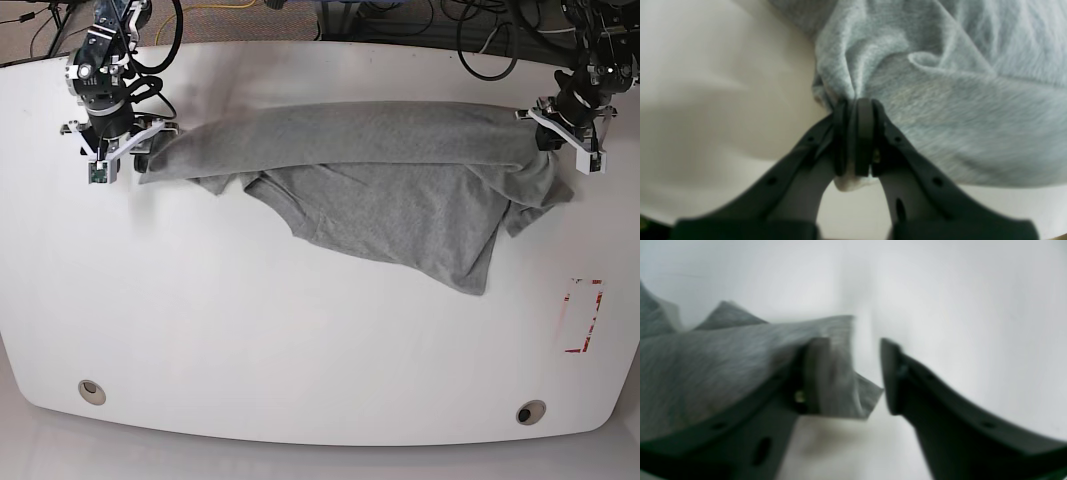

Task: Layout the t-shirt on the table in an organized manner, then fold the t-shirt properly
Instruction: 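Drag the held shirt edge with the right gripper toward the shirt's middle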

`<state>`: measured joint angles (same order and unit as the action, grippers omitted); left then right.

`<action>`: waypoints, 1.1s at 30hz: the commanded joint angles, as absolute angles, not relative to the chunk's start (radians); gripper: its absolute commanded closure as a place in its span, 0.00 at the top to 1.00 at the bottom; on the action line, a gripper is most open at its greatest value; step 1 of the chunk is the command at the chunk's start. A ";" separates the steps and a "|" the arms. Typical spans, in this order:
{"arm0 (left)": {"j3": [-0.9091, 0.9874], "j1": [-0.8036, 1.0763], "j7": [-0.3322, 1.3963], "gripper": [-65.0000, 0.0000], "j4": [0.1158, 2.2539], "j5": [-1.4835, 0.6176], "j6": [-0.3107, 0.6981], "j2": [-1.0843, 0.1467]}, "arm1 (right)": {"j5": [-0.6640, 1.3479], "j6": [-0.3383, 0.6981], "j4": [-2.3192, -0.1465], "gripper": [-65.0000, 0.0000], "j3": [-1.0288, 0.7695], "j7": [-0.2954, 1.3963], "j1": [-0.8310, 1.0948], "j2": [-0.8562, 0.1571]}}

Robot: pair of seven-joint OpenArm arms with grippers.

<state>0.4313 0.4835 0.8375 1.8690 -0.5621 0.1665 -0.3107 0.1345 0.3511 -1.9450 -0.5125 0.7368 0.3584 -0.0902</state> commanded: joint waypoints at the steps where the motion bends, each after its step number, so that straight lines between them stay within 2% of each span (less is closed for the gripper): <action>1: 0.441 0.481 0.819 0.01 1.888 -0.570 0.211 -0.323 | 0.142 0.351 -1.969 0.60 -0.516 0.710 0.366 -0.079; 2: 0.443 0.481 0.819 0.01 1.888 -0.568 0.231 -0.323 | 0.142 0.351 -1.971 0.68 -0.518 0.710 0.371 -0.074; 5: 0.443 0.479 0.819 0.01 1.888 -0.567 0.254 -0.321 | 0.145 0.351 -1.975 0.77 -0.518 0.710 0.384 -0.070; 16: 0.458 0.479 0.817 0.01 1.888 -0.565 0.255 -0.321 | 0.148 0.357 -1.986 0.77 -0.512 0.704 0.361 -0.045; 21: 0.492 0.479 0.819 0.01 1.886 -0.568 0.255 -0.321 | 0.151 0.433 -1.979 0.77 -0.507 0.710 0.274 -0.025; 26: 0.498 0.479 0.819 0.01 1.886 -0.568 0.255 -0.321 | 0.145 0.501 -1.942 0.77 -0.429 0.740 0.157 0.008; 33: 0.498 0.479 0.819 0.01 1.886 -0.565 0.255 -0.325 | 0.148 0.513 -1.836 0.77 -0.245 0.762 0.068 0.025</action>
